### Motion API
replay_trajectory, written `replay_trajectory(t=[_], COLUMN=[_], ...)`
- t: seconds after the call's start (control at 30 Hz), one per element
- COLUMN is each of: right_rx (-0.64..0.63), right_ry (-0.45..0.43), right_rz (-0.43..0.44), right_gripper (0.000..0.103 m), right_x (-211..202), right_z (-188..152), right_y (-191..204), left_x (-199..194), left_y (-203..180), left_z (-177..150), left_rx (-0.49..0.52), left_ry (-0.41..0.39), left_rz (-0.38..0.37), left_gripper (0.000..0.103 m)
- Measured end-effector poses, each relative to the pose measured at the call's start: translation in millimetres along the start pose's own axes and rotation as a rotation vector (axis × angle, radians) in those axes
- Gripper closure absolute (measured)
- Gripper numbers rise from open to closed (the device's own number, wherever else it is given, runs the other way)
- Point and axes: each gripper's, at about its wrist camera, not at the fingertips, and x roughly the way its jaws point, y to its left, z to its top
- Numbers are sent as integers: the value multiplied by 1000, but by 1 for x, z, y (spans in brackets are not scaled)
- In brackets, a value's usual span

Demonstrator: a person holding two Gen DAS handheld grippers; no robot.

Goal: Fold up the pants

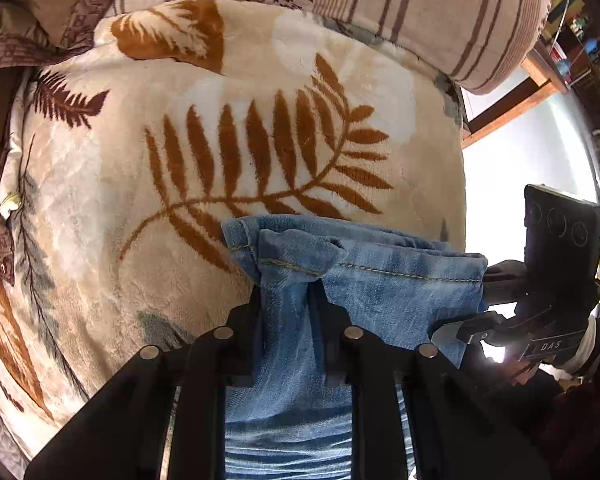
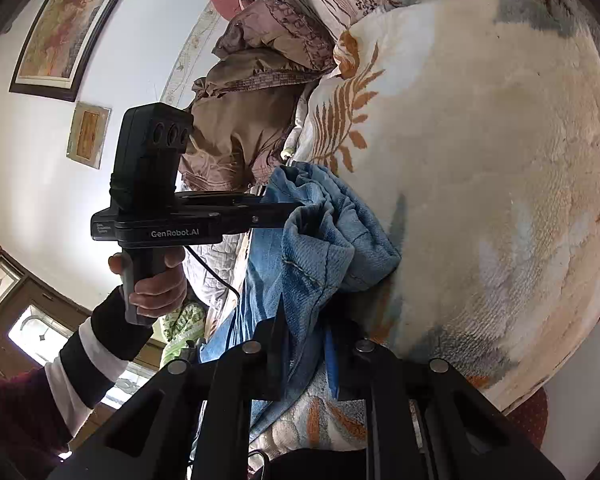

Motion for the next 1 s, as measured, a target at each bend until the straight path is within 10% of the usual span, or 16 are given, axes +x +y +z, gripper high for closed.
replay_trajectory(t=[0.37, 0.57, 0.8, 1.0], right_rx=[-323, -546, -727, -757], right_ry=[50, 255, 546, 555], right_rz=[6, -5, -223, -226], right_gripper=[94, 89, 59, 41], right_x=[-14, 26, 107, 72], right_z=[-8, -52, -132, -138], right_y=[102, 171, 196, 210], left_x=[-104, -100, -66, -93], left_y=[5, 40, 78, 74], left_z=[-103, -179, -292, -358], left_rx=[-249, -508, -889, -1074], left_ry=[-215, -156, 29, -157], left_rz=[21, 93, 147, -5], left_gripper=[91, 79, 77, 51])
